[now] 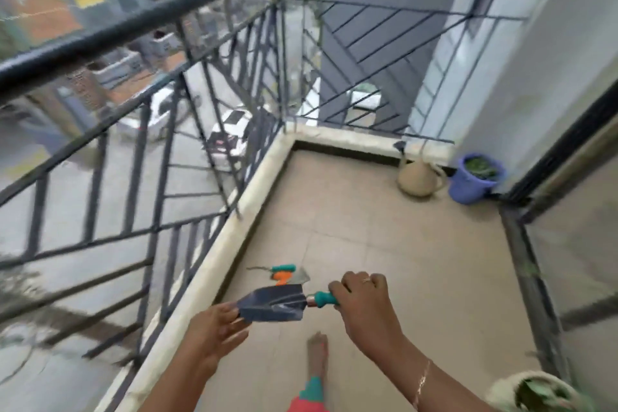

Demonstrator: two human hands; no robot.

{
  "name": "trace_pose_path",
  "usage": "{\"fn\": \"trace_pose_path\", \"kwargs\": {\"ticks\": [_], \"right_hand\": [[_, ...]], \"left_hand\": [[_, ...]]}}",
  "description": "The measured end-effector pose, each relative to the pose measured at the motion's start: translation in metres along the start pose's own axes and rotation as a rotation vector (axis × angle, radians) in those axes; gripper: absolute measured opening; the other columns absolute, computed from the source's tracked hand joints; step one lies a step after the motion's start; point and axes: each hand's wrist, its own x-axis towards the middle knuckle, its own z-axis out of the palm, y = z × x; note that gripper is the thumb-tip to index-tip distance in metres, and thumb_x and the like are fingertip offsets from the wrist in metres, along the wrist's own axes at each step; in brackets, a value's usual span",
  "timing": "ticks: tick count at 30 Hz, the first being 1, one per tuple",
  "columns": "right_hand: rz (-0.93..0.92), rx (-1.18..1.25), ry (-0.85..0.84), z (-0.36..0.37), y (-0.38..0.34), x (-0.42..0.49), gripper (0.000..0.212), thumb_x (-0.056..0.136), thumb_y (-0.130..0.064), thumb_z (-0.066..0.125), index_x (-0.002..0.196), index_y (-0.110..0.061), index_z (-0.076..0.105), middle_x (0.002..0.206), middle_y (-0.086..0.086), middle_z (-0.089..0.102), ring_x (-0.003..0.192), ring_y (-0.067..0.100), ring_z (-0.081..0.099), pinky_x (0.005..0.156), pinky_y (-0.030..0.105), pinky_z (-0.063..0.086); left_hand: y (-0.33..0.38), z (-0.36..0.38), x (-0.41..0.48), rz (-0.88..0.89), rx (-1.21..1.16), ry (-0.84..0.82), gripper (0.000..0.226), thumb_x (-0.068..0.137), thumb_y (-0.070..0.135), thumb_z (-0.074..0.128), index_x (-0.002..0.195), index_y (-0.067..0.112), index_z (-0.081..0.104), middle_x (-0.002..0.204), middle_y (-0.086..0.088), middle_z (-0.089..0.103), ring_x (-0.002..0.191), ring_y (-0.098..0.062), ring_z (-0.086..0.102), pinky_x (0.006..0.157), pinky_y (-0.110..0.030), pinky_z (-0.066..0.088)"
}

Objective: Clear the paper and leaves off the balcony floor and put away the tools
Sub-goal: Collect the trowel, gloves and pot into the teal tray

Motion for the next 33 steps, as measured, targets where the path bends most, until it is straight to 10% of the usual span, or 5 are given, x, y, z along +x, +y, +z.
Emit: {"fn": "trace_pose_path", "kwargs": {"ticks": [8, 20, 33], "right_hand": [[0.101, -0.015, -0.014, 0.033, 0.151, 0.130, 0.045, 0.041, -0.030, 0.089, 0.077, -0.030, 0.062, 0.070, -0.008, 0.058, 0.060, 0.015, 0.056, 0.065, 0.034, 0.024], [0.378, -0.012, 0.020, 0.074, 0.351, 0.250, 0.046, 0.041, -0.025, 0.089, 0.076, -0.030, 0.059, 0.071, -0.009, 0.055, 0.061, 0.015, 0.057, 0.063, 0.032, 0.022], [-0.042, 0.041, -0.120, 0.109, 0.449, 0.352, 0.051, 0.034, -0.028, 0.093, 0.074, -0.025, 0.062, 0.067, -0.006, 0.056, 0.057, 0.018, 0.057, 0.048, 0.031, 0.044]], "left_hand": [[0.120, 0.164, 0.099, -0.027, 0.141, -0.092, 0.018, 0.090, 0.003, 0.048, 0.078, 0.007, 0.061, 0.050, -0.003, 0.066, 0.072, -0.024, 0.056, 0.063, -0.030, 0.042], [0.235, 0.409, 0.221, 0.041, 0.324, -0.154, 0.011, 0.089, 0.008, 0.054, 0.086, 0.002, 0.064, 0.084, -0.014, 0.064, 0.076, -0.027, 0.061, 0.063, -0.032, 0.050], [0.248, 0.461, 0.258, -0.009, 0.086, 0.062, 0.016, 0.088, 0.006, 0.050, 0.089, 0.004, 0.065, 0.082, -0.013, 0.064, 0.072, -0.022, 0.061, 0.060, -0.027, 0.048]]}}
